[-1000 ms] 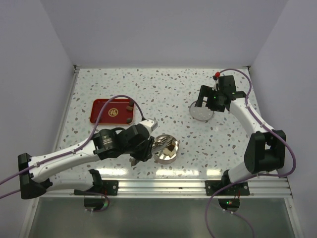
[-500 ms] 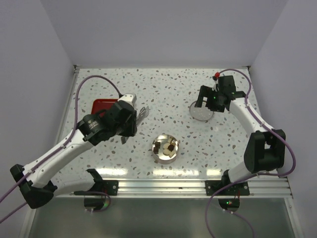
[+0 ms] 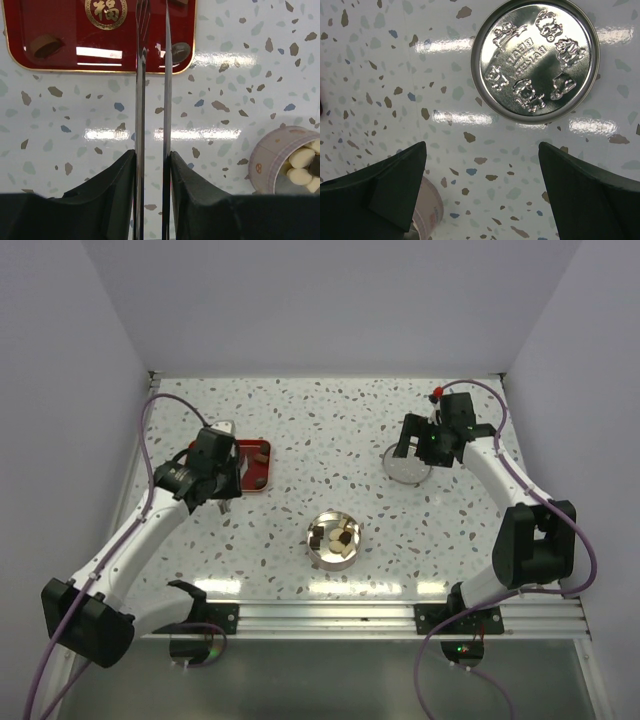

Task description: Pack the chocolate

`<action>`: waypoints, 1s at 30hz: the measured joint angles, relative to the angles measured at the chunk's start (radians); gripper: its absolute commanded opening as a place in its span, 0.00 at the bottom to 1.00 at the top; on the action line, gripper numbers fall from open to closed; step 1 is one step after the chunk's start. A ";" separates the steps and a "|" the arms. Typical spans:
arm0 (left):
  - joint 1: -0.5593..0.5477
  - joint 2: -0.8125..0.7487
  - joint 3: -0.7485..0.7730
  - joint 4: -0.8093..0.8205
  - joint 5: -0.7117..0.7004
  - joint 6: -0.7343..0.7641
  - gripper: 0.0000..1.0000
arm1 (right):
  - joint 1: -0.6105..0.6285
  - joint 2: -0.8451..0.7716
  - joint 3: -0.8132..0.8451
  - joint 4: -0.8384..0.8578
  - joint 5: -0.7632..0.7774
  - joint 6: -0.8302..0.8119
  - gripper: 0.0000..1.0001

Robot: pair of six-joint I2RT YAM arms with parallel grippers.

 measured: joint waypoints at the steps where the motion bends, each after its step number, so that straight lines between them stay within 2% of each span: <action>1: 0.008 0.005 0.000 0.008 0.000 0.004 0.38 | 0.000 0.000 0.000 0.000 0.000 0.000 0.97; 10: 0.179 -0.009 -0.078 0.036 0.010 0.048 0.39 | 0.000 0.000 0.000 -0.003 0.000 -0.002 0.97; 22: 0.180 -0.131 -0.141 0.041 0.217 0.104 0.42 | 0.000 0.007 -0.010 0.002 -0.026 -0.001 0.97; 30: 0.111 -0.154 -0.201 0.040 0.260 0.104 0.43 | 0.000 0.007 -0.010 0.002 -0.031 0.000 0.97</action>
